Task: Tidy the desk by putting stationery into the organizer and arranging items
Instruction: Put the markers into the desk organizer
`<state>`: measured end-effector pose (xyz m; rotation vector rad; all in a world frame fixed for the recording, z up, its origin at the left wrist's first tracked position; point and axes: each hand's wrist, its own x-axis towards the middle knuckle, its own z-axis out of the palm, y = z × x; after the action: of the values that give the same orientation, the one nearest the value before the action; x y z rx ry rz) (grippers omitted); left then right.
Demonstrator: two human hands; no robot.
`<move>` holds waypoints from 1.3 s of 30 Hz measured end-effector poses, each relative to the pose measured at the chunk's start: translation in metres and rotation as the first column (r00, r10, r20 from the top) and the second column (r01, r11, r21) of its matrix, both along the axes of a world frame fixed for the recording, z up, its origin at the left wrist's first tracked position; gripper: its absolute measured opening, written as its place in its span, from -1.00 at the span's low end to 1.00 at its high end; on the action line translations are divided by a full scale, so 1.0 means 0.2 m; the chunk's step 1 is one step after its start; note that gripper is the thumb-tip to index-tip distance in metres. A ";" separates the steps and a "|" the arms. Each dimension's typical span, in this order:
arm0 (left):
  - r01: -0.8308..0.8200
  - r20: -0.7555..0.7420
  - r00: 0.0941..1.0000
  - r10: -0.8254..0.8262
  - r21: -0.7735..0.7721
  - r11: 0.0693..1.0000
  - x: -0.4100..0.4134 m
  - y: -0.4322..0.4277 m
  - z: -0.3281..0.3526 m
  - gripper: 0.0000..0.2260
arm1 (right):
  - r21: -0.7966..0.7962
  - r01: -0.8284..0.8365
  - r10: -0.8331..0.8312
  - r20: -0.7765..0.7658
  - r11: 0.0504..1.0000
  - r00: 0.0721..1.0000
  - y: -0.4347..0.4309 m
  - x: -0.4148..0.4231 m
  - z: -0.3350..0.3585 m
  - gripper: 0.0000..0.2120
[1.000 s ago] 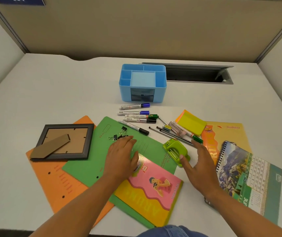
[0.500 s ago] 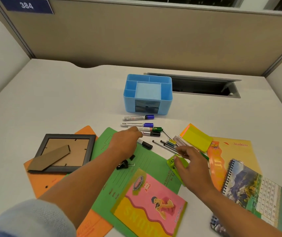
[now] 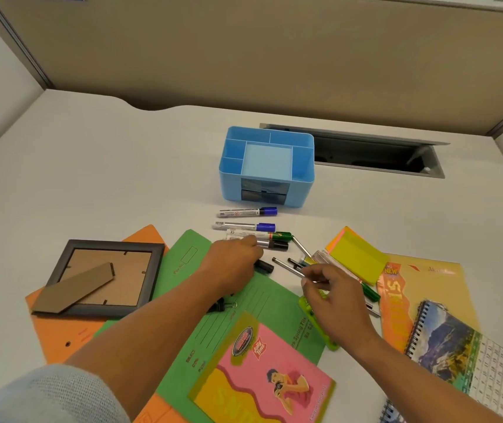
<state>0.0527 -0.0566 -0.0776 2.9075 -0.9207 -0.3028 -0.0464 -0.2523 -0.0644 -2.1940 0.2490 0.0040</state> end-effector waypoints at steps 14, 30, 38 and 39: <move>0.011 0.299 0.931 0.211 -0.600 0.800 -0.12 -0.10 0.23 -0.85 | 0.370 0.015 -0.014 -0.006 0.929 1.000 0.06 0.20 0.25 -0.83; -0.361 0.053 0.864 0.500 -0.627 0.690 -0.09 -0.03 0.13 -0.83 | -0.227 0.060 0.019 0.333 0.972 0.943 -0.22 0.84 0.64 -0.87; -0.492 -0.054 0.837 0.544 -0.509 0.706 -0.09 0.00 0.02 -0.77 | -0.455 -0.033 0.120 0.164 0.890 0.979 -0.17 0.96 0.40 -0.81; -0.497 -0.060 0.837 0.544 -0.499 0.710 -0.08 0.00 0.02 -0.77 | -0.468 -0.046 0.131 0.151 0.882 0.980 -0.16 0.97 0.38 -0.80</move>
<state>0.0358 -0.0570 -0.0742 2.5436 -0.0992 0.1058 0.1482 -0.2847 0.0107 -2.6628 0.0467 -0.2229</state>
